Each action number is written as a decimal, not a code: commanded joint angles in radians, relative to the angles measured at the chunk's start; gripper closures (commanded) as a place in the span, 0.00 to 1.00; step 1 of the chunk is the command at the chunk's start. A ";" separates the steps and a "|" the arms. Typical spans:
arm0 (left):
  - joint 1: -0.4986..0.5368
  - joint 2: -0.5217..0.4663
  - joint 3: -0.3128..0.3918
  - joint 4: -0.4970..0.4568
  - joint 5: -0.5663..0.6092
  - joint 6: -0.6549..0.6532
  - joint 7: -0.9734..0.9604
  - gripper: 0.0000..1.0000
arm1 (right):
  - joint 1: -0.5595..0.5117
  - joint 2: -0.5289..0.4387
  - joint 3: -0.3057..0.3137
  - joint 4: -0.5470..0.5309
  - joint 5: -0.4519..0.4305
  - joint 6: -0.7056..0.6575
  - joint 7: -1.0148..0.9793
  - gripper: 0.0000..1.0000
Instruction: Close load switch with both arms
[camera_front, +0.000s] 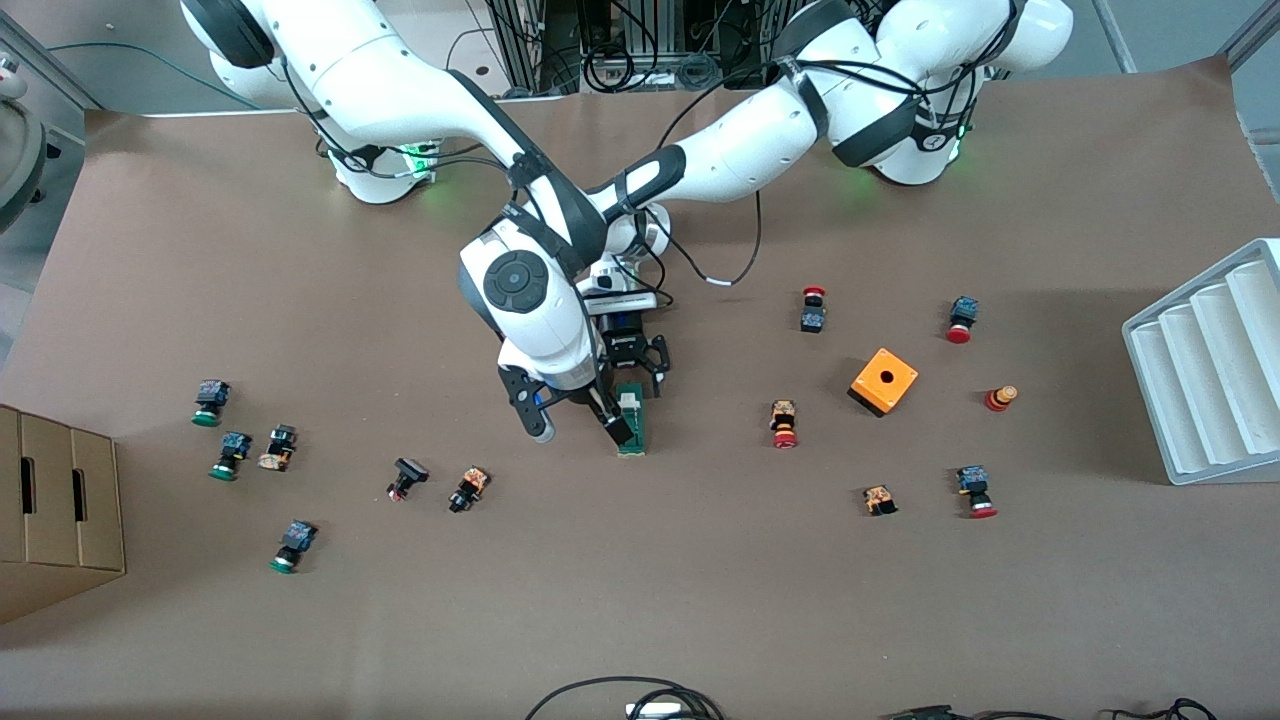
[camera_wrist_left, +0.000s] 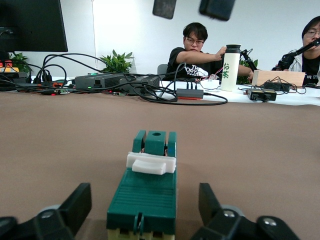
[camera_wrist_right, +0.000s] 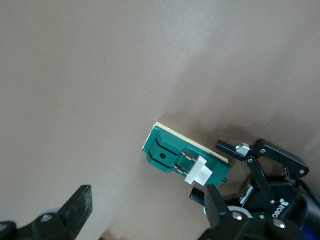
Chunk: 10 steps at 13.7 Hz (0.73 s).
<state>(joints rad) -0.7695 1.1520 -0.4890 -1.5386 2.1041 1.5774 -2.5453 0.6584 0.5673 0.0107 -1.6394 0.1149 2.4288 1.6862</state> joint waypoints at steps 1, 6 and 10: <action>-0.002 0.029 0.000 0.028 0.019 0.003 -0.001 0.20 | 0.020 0.032 -0.011 0.030 0.003 0.019 0.024 0.00; -0.002 0.031 -0.003 0.041 0.019 0.003 -0.012 0.42 | 0.018 0.037 -0.011 -0.003 0.002 0.042 0.046 0.00; -0.002 0.031 -0.003 0.041 0.019 0.003 -0.018 0.54 | 0.021 0.029 -0.011 -0.063 0.002 0.113 0.056 0.05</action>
<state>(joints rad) -0.7696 1.1580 -0.4890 -1.5282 2.1079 1.5766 -2.5475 0.6707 0.6018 0.0056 -1.6757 0.1149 2.4998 1.7169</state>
